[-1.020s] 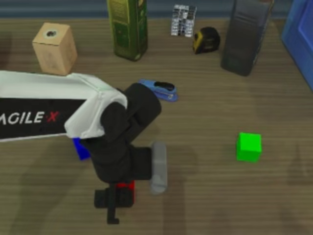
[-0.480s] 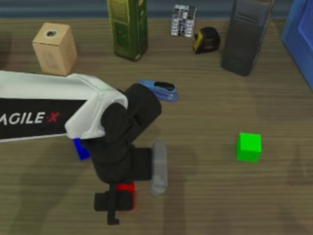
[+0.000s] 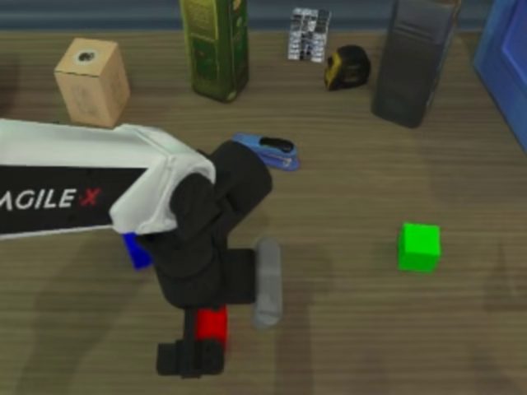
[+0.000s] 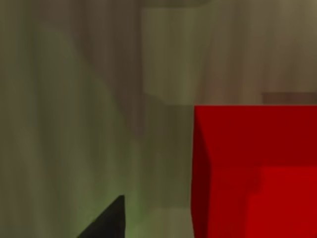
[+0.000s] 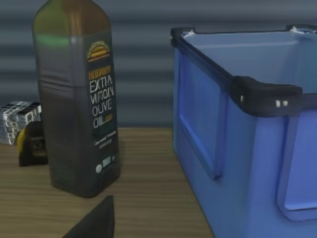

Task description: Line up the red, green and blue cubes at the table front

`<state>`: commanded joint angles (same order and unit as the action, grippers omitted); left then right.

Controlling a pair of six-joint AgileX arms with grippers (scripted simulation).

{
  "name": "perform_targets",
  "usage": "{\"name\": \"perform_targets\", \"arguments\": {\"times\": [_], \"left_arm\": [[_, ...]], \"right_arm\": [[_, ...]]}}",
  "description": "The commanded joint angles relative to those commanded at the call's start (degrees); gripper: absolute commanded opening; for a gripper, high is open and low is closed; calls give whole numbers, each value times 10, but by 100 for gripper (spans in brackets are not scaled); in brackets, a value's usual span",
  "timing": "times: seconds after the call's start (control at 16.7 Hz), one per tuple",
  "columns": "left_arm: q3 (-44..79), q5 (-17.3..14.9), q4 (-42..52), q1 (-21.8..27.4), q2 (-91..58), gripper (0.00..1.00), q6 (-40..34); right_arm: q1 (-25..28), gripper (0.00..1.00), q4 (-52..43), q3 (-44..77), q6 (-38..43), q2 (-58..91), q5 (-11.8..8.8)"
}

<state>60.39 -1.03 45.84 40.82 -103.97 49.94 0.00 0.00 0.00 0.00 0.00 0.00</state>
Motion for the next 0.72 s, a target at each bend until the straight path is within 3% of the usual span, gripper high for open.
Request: {"name": "perform_targets", "arguments": {"times": [0.36,0.72], "left_arm": [[8,0,10,-3,4,100,-1],[82,0,132,-10,46,100,1]], "right_arm": [[0,100,0,0,0,0,0],[0,100,0,0,0,0,0]]}}
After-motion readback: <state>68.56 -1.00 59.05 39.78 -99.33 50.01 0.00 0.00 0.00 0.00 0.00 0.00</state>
